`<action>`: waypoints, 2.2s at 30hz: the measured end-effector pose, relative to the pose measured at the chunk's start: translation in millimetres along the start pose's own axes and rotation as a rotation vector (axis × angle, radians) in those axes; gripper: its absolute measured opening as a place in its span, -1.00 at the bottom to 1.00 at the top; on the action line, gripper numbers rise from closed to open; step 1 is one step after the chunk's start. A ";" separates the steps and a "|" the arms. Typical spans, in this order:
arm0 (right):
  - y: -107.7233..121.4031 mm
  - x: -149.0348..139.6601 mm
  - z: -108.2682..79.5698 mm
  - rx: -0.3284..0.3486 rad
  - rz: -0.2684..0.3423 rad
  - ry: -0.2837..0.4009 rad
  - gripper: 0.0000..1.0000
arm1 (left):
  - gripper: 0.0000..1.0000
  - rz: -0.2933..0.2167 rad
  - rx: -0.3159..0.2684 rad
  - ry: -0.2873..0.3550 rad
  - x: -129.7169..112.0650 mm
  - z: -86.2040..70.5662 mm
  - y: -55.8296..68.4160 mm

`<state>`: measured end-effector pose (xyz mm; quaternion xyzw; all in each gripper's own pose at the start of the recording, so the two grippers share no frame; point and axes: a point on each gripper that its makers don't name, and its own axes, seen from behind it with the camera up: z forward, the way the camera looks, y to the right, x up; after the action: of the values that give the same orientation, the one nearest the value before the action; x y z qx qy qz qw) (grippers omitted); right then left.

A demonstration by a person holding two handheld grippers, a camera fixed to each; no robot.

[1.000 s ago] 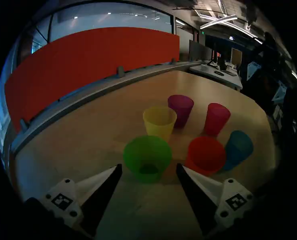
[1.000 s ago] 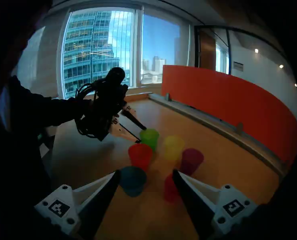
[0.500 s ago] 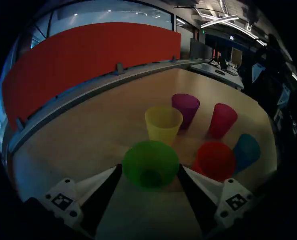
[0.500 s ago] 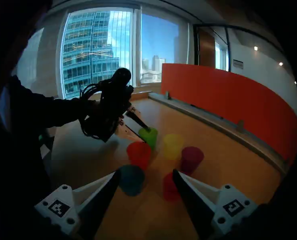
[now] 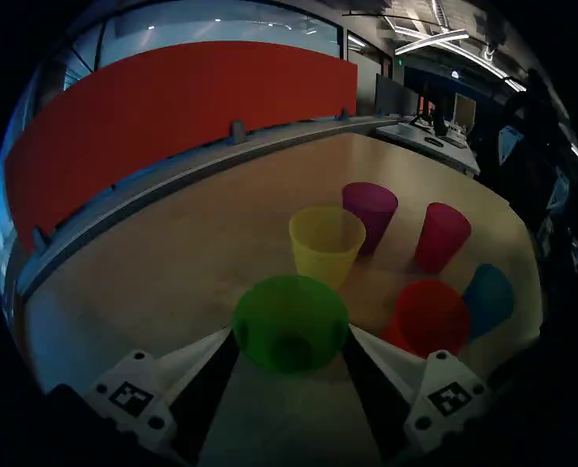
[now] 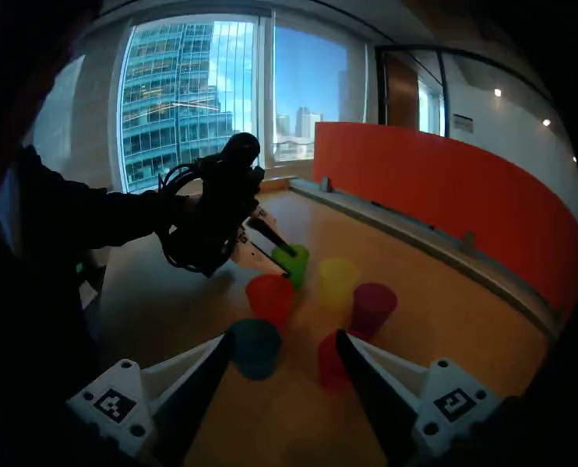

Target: Pour water

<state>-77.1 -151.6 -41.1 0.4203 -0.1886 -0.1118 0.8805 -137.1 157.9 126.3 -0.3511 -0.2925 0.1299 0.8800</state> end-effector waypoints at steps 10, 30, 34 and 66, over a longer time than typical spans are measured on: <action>-3.1 0.0 -0.4 0.002 0.005 0.000 1.00 | 0.72 -0.005 -0.008 0.037 9.0 -8.3 4.3; -16.0 6.6 -5.9 -0.009 -0.006 0.012 1.00 | 0.71 0.022 0.060 0.223 71.4 -80.5 12.1; -17.8 8.6 -7.2 -0.014 -0.010 0.019 1.00 | 0.71 0.035 0.086 0.276 87.0 -99.9 12.6; -32.8 5.4 2.1 -0.006 -0.020 0.025 1.00 | 0.73 -0.012 0.139 0.558 155.2 -193.1 19.3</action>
<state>-74.4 -175.4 -64.2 0.4207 -0.1733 -0.1158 0.8829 102.9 134.5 66.2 -0.3105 -0.0316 0.0426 0.9491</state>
